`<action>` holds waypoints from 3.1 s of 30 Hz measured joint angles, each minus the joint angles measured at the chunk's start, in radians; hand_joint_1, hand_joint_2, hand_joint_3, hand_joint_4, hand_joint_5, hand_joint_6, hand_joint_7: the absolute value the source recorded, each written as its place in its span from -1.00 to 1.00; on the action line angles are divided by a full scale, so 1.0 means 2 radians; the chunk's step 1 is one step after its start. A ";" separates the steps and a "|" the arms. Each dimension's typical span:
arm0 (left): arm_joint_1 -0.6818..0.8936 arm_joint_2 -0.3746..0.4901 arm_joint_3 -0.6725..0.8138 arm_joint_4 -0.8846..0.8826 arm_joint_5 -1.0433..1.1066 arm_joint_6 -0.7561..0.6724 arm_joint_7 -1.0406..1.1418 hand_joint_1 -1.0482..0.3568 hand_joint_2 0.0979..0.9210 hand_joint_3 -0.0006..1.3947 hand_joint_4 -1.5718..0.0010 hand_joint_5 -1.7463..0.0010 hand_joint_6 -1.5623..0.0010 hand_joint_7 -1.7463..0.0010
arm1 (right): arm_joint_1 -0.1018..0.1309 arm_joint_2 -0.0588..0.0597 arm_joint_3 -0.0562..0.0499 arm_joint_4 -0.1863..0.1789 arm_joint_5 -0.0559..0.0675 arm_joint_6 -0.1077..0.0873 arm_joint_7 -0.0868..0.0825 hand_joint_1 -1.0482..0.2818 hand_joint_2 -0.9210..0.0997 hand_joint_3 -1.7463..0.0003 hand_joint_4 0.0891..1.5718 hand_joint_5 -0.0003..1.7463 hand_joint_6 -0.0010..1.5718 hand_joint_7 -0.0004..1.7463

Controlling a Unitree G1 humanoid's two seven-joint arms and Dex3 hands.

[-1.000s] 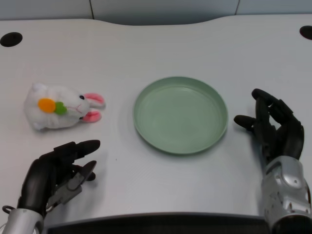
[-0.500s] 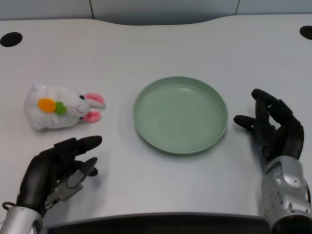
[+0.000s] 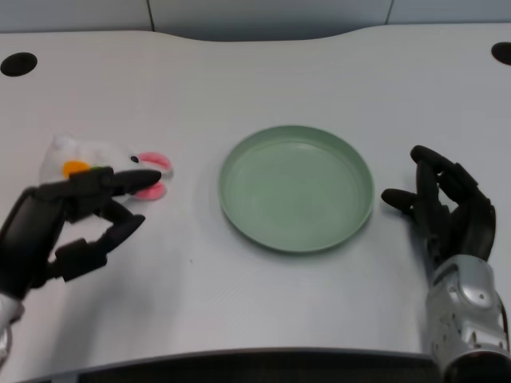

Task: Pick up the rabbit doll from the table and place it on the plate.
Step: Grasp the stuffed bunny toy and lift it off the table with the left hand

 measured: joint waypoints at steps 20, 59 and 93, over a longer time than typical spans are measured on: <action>-0.161 0.171 -0.082 0.060 0.296 -0.005 -0.023 -0.74 1.00 -0.90 0.88 0.86 0.73 1.00 | -0.002 0.007 0.001 -0.002 -0.002 0.005 -0.010 0.11 -1.00 0.71 -0.16 0.16 -0.16 -0.40; -0.426 0.102 -0.282 0.473 0.384 0.030 -0.050 -0.90 1.00 -0.91 0.97 0.93 0.91 0.99 | 0.001 0.005 -0.003 -0.009 0.001 0.009 0.004 0.13 -1.00 0.69 -0.16 0.16 -0.15 -0.39; -0.478 0.077 -0.391 0.611 0.446 0.011 0.093 -0.77 0.95 -1.00 0.76 0.84 0.68 0.96 | 0.014 0.004 -0.003 -0.032 0.002 0.014 0.004 0.12 -1.00 0.69 -0.15 0.16 -0.17 -0.42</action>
